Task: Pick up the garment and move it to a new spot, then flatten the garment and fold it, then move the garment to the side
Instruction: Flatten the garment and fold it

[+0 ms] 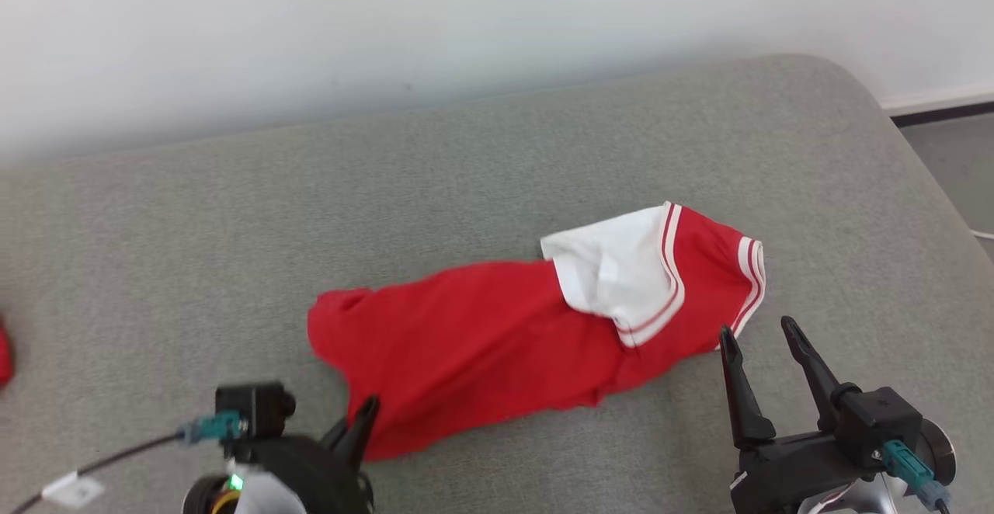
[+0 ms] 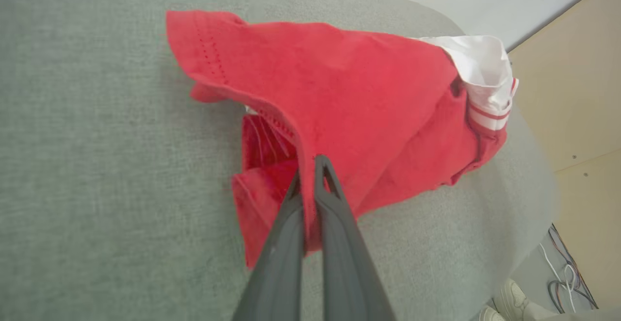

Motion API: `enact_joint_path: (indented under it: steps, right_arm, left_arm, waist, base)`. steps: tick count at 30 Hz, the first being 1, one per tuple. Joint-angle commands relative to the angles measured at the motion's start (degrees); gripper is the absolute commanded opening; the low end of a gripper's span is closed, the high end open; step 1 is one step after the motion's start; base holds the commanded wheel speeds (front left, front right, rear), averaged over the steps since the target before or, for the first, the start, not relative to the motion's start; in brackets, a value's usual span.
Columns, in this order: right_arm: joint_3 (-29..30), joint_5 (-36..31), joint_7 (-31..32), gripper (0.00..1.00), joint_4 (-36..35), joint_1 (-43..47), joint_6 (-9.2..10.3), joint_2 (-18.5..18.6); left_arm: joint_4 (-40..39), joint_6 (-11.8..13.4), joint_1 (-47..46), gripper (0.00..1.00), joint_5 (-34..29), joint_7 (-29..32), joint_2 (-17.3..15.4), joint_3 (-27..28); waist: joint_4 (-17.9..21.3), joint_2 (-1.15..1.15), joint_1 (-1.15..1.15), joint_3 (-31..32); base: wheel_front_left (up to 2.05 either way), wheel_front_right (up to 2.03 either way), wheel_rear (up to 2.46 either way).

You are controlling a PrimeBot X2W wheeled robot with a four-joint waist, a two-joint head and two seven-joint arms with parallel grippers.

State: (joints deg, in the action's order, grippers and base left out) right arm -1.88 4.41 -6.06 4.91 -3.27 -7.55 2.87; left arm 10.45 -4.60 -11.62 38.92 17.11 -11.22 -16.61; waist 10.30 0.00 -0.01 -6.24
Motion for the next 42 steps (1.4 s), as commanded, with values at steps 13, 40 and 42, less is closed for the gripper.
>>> enact_joint_path:
  steps: [13,40,42]
  right_arm:
    - [1.11,0.60,0.74,1.00,-0.67,0.84,0.13,0.02]
    - [1.91,1.04,1.25,1.00,0.04,2.59,0.13,0.01]
    - [1.88,1.07,1.40,1.00,0.21,2.84,0.13,0.02]
  left_arm:
    - [-6.44,9.45,11.35,0.00,-7.07,4.48,-5.77,-1.29]
    - [-6.97,11.24,16.21,1.00,-8.33,-15.66,-0.84,1.37]
    - [-5.98,10.34,16.50,1.00,-9.32,-20.26,-0.76,1.57]
  waist:
    - [-2.99,0.00,0.01,0.69]
    - [-6.06,0.00,0.01,4.91]
    - [-6.50,0.00,0.01,5.34]
  base:
    - [0.00,0.00,0.00]
    - [0.00,0.00,0.00]
    - [0.00,0.00,0.00]
